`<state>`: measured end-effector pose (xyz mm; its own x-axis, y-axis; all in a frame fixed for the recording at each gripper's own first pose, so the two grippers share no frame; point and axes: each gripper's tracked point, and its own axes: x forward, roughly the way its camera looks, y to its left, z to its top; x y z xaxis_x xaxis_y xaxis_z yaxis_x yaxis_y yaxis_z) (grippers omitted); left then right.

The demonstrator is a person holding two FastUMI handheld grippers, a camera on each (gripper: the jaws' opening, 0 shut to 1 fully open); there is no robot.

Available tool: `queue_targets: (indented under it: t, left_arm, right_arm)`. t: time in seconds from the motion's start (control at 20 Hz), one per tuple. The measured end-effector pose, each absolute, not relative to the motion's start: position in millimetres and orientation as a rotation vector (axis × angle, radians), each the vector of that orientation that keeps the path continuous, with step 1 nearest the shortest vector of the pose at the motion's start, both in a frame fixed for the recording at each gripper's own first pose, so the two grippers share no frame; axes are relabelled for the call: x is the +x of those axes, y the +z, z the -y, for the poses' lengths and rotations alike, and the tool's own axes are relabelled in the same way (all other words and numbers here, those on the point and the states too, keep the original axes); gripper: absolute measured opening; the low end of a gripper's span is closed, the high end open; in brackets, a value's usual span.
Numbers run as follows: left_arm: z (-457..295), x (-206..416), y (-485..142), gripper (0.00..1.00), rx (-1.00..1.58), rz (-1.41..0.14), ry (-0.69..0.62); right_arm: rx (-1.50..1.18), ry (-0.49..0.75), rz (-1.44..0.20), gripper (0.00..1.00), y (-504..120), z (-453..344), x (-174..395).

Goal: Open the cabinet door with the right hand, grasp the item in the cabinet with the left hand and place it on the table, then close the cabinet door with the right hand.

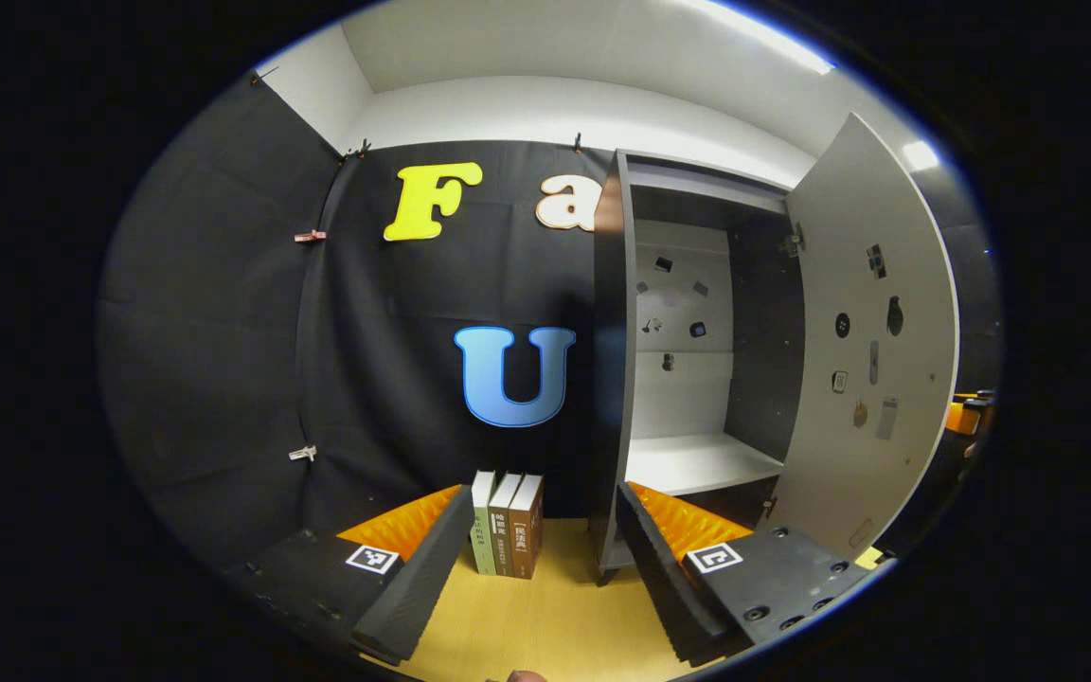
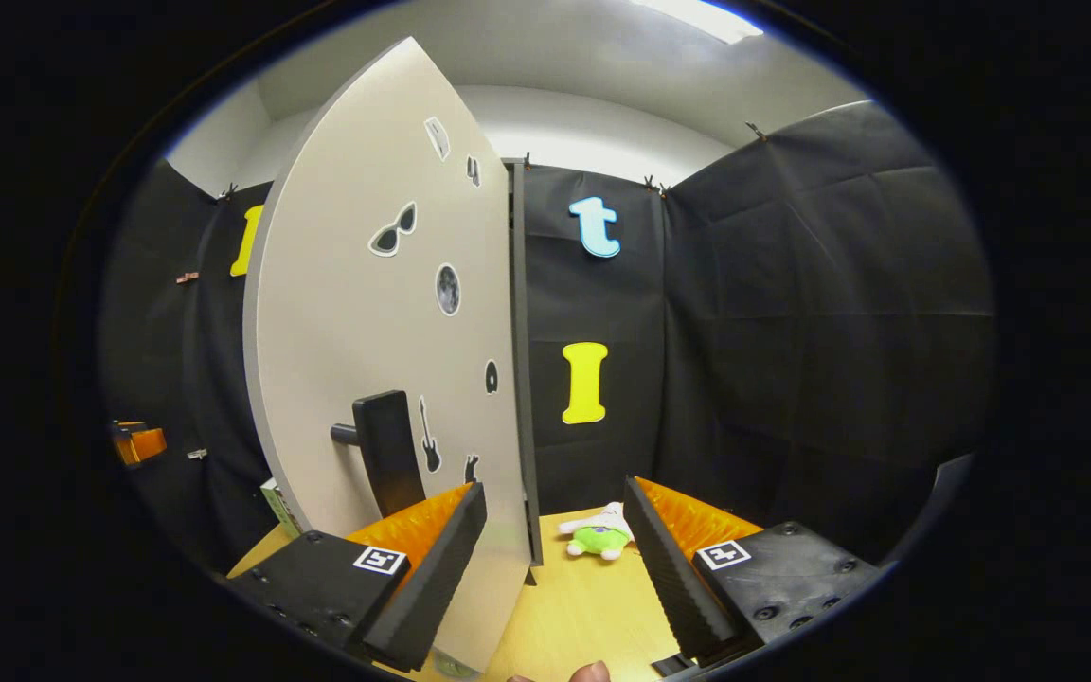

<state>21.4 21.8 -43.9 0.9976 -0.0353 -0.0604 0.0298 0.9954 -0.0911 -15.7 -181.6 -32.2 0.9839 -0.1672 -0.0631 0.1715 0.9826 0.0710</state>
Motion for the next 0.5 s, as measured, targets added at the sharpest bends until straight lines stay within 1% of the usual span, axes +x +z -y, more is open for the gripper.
queue_targets:
  t: [0.35,0.5]
  left_arm:
    - [-30.5,25.5,-45.9,0.94,-0.096,-0.060,-0.035]
    - [-32.4,26.9,-45.0,0.95,-0.093,-0.055,-0.035]
  right_arm:
    - [0.079,-0.057,-0.066,0.96,-34.7,102.5,12.6]
    - [0.102,0.025,-0.080,0.96,-39.8,59.8,27.0]
